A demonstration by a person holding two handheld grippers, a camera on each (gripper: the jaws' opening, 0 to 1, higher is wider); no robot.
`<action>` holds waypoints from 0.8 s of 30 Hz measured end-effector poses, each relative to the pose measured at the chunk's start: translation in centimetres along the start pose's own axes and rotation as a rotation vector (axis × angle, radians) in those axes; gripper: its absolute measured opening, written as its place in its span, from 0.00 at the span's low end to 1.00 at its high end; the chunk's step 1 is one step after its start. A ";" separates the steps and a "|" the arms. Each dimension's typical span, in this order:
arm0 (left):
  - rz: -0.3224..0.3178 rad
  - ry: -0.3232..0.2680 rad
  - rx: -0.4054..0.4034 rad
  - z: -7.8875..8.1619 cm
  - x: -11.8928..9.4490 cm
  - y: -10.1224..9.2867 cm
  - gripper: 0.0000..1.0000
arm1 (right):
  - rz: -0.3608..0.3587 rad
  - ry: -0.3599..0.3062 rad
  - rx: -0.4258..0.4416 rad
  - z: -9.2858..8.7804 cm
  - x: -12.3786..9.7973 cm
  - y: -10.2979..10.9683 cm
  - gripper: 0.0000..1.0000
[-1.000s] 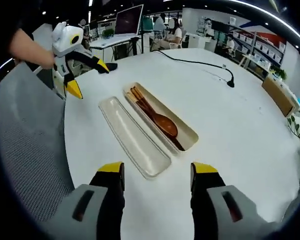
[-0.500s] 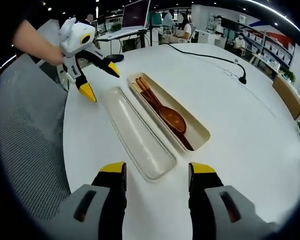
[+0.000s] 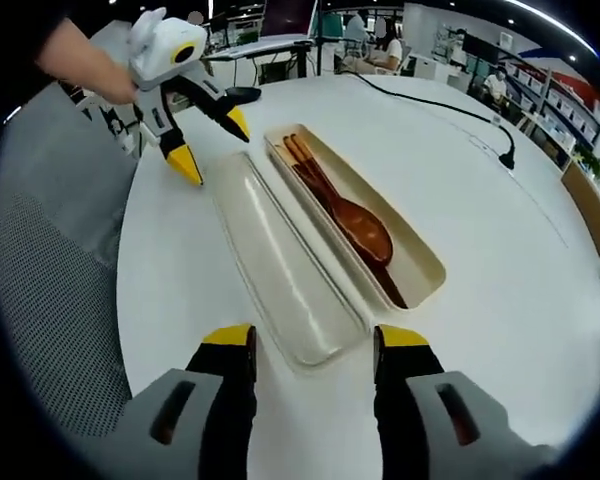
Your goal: Arrange the utensils inside the cutlery case until each visible utensil rests in its matching compartment.
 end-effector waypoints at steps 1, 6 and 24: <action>-0.002 0.001 0.002 0.0 0.1 0.0 0.53 | 0.003 0.002 -0.004 0.0 0.0 0.1 0.45; 0.003 0.013 0.026 -0.1 0.5 -0.2 0.50 | 0.011 0.006 -0.022 -0.1 0.1 0.2 0.45; -0.109 0.050 0.150 -0.6 0.2 -2.6 0.42 | 0.347 0.052 0.229 -1.5 -1.3 0.9 0.38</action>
Point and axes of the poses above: the point that each gripper's makers call its tool centre point, and the gripper's own axes: x roughly forward along the fingers, y roughly to its left, z roughly out of its top, the point moved 10 cm from there along -x, roughly backward along the fingers, and after that the axes turned 6 degrees about y, right-handed, at the moved point
